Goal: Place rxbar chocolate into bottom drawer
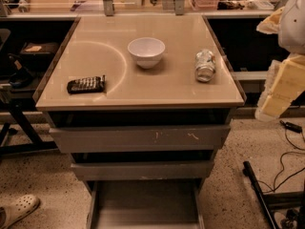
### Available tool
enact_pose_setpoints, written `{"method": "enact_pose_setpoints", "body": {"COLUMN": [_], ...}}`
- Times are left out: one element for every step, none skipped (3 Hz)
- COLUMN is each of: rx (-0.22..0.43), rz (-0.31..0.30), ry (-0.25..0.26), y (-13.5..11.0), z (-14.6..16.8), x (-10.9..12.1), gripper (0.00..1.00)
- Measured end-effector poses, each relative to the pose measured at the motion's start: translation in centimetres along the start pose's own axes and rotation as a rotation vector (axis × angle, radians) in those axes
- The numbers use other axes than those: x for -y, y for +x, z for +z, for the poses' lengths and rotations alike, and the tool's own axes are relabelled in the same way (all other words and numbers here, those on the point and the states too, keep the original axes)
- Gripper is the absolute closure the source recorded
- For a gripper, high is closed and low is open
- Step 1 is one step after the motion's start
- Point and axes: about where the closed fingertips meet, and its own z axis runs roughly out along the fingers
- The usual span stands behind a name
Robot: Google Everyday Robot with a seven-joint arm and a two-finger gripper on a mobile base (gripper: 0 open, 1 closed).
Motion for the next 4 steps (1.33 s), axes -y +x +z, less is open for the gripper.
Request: {"method": "enact_pose_setpoints", "body": {"rx": [0.024,0.069,0.069,0.118], "rz": [-0.055,-0.159,-0.159,-0.151], "ry": [-0.044,-0.090,-0.090,-0.094], "y": [-3.7,-9.2,-9.2,-11.8], "z": [1.0,1.5,1.5,2.4], "x": [-0.8,-1.9,-1.9,-1.2], "gripper": [0.00,0.00,0.00,0.00]}}
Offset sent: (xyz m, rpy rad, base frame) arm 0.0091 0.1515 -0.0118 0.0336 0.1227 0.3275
